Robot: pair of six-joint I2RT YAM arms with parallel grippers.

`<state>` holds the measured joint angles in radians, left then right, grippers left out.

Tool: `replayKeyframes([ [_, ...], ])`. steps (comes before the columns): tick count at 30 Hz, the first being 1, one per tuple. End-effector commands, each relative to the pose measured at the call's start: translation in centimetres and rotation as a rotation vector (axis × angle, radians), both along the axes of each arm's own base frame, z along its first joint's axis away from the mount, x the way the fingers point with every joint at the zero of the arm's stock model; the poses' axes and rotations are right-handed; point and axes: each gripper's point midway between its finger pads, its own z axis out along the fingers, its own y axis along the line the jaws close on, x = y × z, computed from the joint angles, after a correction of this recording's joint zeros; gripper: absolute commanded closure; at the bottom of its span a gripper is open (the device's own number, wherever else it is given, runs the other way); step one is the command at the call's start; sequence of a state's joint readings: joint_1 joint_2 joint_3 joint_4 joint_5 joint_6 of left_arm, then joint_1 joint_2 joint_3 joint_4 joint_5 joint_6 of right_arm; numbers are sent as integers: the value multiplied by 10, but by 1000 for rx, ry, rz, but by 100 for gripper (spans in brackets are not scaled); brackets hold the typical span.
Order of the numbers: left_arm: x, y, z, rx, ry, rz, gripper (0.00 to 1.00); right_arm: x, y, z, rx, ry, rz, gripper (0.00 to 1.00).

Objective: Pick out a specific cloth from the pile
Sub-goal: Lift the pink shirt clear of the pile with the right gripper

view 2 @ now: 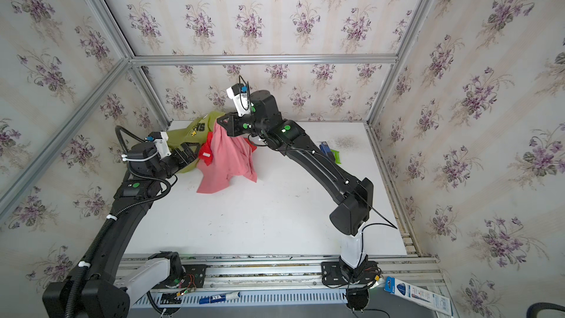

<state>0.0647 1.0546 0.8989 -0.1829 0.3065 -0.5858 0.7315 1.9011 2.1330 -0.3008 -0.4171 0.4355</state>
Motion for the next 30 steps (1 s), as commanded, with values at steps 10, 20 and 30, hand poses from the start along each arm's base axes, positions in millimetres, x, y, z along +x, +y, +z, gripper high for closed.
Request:
replayKeyframes([
  [10,-5,-6,34,16,-138,-43,1,21,19,53,67,-130,31,100],
  [20,-16,-9,48,40,-193,-59,1,28,13,64,110,-133,14,100],
  [30,-29,-33,79,32,-335,-202,2,-2,-11,110,169,-181,51,100],
])
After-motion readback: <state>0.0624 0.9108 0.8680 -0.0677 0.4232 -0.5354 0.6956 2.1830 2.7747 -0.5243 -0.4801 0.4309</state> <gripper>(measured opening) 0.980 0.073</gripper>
